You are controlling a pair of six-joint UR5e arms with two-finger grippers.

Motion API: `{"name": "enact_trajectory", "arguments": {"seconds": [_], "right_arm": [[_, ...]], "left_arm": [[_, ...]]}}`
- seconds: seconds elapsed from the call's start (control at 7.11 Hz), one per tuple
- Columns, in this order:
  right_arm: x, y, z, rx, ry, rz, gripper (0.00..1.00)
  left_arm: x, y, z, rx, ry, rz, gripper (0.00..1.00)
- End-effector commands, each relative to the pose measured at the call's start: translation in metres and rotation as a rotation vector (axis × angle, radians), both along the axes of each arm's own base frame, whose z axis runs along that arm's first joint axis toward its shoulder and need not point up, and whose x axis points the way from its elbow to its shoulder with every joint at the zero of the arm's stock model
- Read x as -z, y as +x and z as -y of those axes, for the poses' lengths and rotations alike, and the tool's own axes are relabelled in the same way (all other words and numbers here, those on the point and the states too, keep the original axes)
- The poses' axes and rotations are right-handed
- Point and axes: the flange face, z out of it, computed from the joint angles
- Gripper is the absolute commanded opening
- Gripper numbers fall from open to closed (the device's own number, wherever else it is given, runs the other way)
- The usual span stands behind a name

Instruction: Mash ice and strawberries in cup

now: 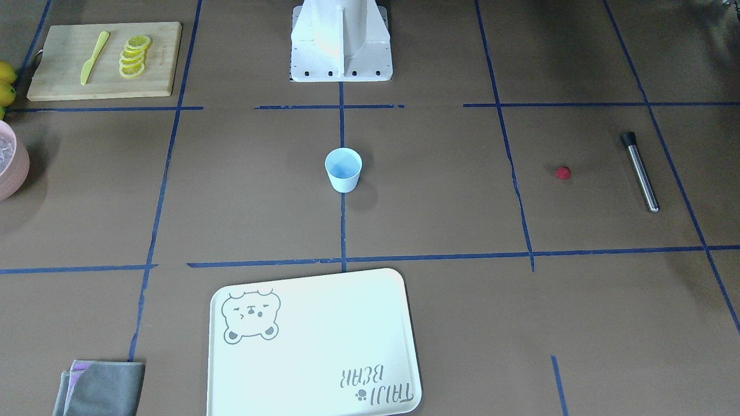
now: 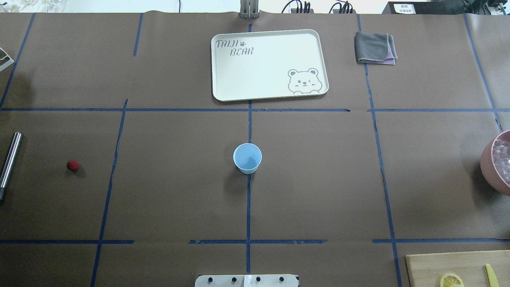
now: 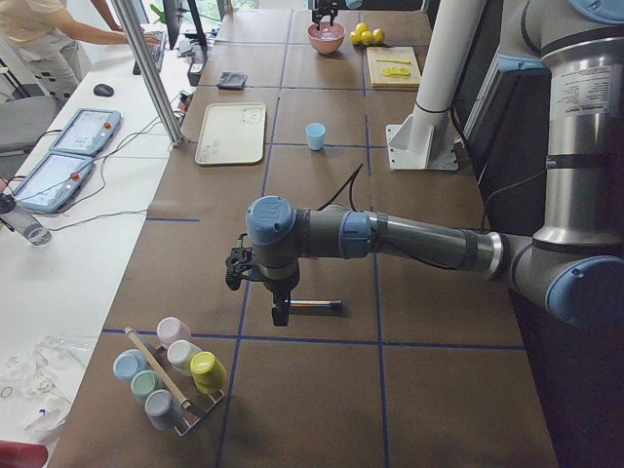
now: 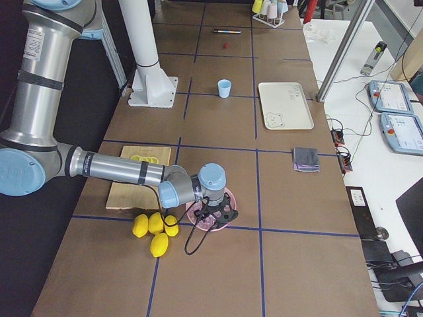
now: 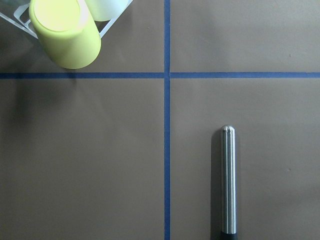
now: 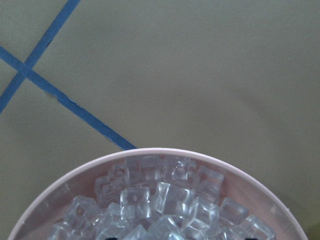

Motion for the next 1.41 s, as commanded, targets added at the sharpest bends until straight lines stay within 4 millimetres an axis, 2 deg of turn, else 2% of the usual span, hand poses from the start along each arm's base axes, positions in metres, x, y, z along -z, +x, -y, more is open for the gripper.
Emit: {"name": "enact_trajectory", "arguments": {"seconds": [0.0, 0.14, 0.56, 0.84, 1.13, 1.27], "right_arm": [[0.0003, -0.0093, -0.0009, 0.020, -0.002, 0.002, 0.89], [-0.0004, -0.0105, -0.0013, 0.024, -0.003, 0.001, 0.88], [0.0004, -0.0112, -0.0012, 0.025, -0.003, 0.003, 0.72], [-0.0003, -0.0112, -0.0014, 0.023, -0.006, 0.003, 0.25], [0.0021, -0.0114, -0.0009, 0.022, -0.003, 0.005, 0.02], [0.0036, -0.0115, -0.0005, 0.022, 0.000, 0.006, 0.00]], "left_arm": [[0.0023, -0.0002, -0.0005, 0.001, 0.004, 0.000, 1.00], [0.0030, -0.0002, -0.0005, 0.001, 0.006, 0.000, 1.00], [0.0044, -0.0009, -0.0014, 0.001, 0.009, 0.000, 1.00], [0.0042, -0.0002, -0.0084, -0.001, 0.007, 0.000, 1.00], [0.0043, -0.0002, -0.0091, -0.001, 0.007, 0.000, 1.00], [0.0071, -0.0008, -0.0093, 0.001, 0.012, 0.000, 1.00]]}}
